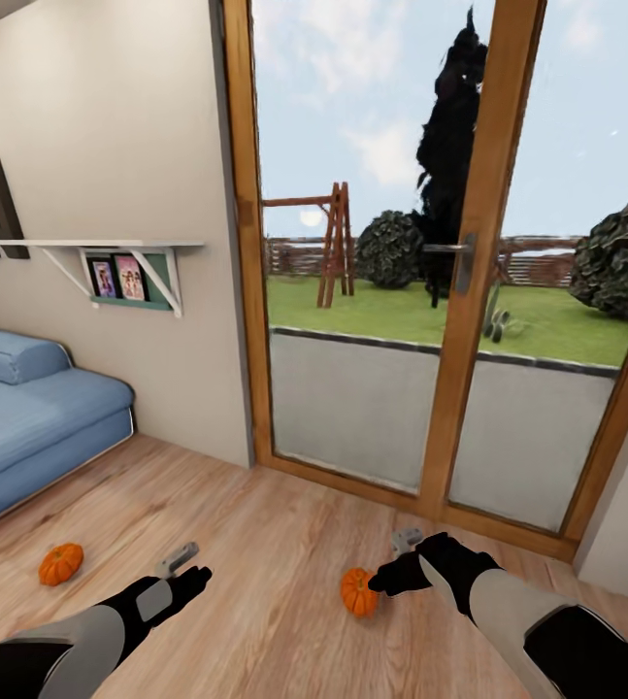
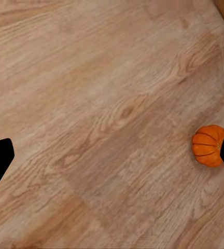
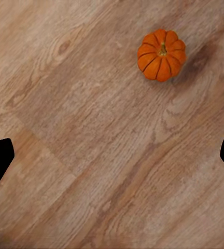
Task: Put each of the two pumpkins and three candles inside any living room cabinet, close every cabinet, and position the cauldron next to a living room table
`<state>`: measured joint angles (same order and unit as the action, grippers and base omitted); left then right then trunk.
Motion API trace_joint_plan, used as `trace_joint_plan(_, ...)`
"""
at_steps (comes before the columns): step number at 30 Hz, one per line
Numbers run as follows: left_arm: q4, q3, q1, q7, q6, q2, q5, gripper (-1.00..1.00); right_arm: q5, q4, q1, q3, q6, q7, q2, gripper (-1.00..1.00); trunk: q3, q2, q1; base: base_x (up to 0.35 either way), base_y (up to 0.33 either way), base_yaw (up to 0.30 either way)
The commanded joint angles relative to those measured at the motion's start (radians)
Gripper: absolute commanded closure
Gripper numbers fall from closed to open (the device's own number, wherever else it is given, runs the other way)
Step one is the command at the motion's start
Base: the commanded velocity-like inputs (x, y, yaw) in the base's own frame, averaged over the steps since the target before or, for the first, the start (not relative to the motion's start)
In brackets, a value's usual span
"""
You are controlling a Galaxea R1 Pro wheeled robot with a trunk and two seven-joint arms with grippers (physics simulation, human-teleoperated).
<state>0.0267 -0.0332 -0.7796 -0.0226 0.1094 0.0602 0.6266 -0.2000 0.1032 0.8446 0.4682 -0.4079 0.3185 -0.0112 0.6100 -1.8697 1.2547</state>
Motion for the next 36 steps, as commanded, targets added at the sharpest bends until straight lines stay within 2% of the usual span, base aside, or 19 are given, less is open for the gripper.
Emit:
trace_joint_plan(1, 0.001, -0.004, -0.001, -0.002, 0.003, 0.0, 0.005, -1.0, -0.01, 0.001, 0.001, 0.008, -0.005, 0.001, 0.0, -1.0, 0.001, 0.0, 0.0, 0.299, -0.121, 0.0)
trace_joint_plan(10, 0.001, -0.004, -0.001, -0.002, -0.008, -0.009, 0.004, -1.0, -0.014, 0.001, 0.001, 0.007, -0.006, 0.001, 0.0, -1.0, 0.001, 0.0, 0.0, 0.185, -0.094, 0.0)
trace_joint_plan(16, -0.001, -0.004, -0.001, 0.004, -0.078, -0.011, 0.004, -1.0, -0.017, 0.001, 0.001, 0.004, -0.008, 0.002, 0.0, -1.0, 0.001, 0.0, 0.0, 0.023, -0.013, 0.0)
trace_joint_plan(18, -0.009, -0.004, -0.001, 0.011, -0.081, -0.026, 0.005, -1.0, -0.018, 0.001, 0.001, -0.001, -0.013, 0.002, 0.001, -1.0, 0.001, 0.0, 0.0, 0.001, 0.0, 0.0)
trace_joint_plan(21, -0.014, -0.004, -0.001, 0.014, -0.075, -0.034, 0.005, -1.0, -0.018, 0.002, 0.001, -0.004, -0.015, 0.003, 0.003, -1.0, 0.001, 0.0, 0.0, 0.0, 0.0, 0.0)
trace_joint_plan(22, -0.062, -0.003, -0.001, 0.014, 0.017, -0.043, 0.005, -1.0, -0.019, 0.003, 0.002, -0.006, -0.016, 0.002, 0.005, -1.0, 0.001, 0.0, 0.0, 0.0, 0.0, 0.0)
trace_joint_plan(23, -0.097, -0.003, -0.001, 0.013, 0.062, -0.044, 0.005, -1.0, -0.02, 0.003, 0.002, -0.006, -0.016, 0.002, 0.005, -1.0, 0.001, 0.0, 0.0, 0.0, 0.0, 0.0)
trace_joint_plan(24, -0.164, -0.002, -0.001, 0.011, 0.14, -0.045, 0.005, -1.0, -0.026, 0.003, 0.002, -0.006, -0.017, 0.001, 0.004, -1.0, 0.001, 0.0, 0.0, 0.0, 0.0, 0.0)
trace_joint_plan(27, -0.261, -0.002, -0.001, 0.009, 0.244, -0.045, 0.006, -1.0, -0.037, 0.003, 0.002, -0.006, -0.017, 0.0, 0.005, -1.0, 0.001, 0.0, 0.0, 0.0, 0.0, 0.0)
trace_joint_plan(28, -0.329, -0.003, -0.001, 0.008, 0.312, -0.046, 0.006, -1.0, -0.05, 0.003, 0.002, -0.007, -0.017, -0.003, 0.005, -1.0, 0.001, 0.0, 0.0, 0.0, 0.0, 0.0)
trace_joint_plan(29, -0.37, -0.003, -0.001, 0.007, 0.352, -0.046, 0.007, -1.0, -0.062, 0.002, 0.002, -0.007, -0.017, -0.018, 0.005, -1.0, 0.001, 0.0, 0.0, 0.0, 0.0, 0.0)
trace_joint_plan(30, -0.39, -0.003, -0.001, 0.007, 0.371, -0.047, 0.007, -1.0, -0.07, 0.002, 0.002, -0.007, -0.018, -0.031, 0.005, -1.0, 0.001, 0.0, 0.0, 0.0, 0.0, 0.0)
trace_joint_plan(32, -0.46, -0.003, -0.001, 0.006, 0.435, -0.056, 0.006, -1.0, -0.127, 0.003, 0.002, -0.008, -0.019, -0.119, 0.005, -1.0, 0.001, 0.0, 0.0, 0.0, 0.0, 0.0)
trace_joint_plan(33, -0.496, -0.003, -0.001, 0.005, 0.471, -0.062, 0.005, -1.0, -0.2, 0.003, 0.002, -0.008, -0.019, -0.181, 0.005, -1.0, 0.001, 0.0, 0.0, 0.0, 0.0, 0.0)
trace_joint_plan(34, -0.522, -0.003, -0.001, 0.005, 0.501, -0.067, 0.007, -1.0, -0.312, 0.003, 0.002, -0.007, -0.02, -0.222, 0.005, -1.0, 0.001, 0.0, 0.0, 0.0, 0.0, 0.0)
trace_joint_plan(36, -0.533, -0.002, -0.002, 0.004, 0.516, -0.072, 0.008, -1.0, -0.403, 0.003, 0.003, -0.006, -0.02, -0.238, 0.006, -1.0, 0.001, 0.0, 0.0, 0.0, 0.0, 0.0)
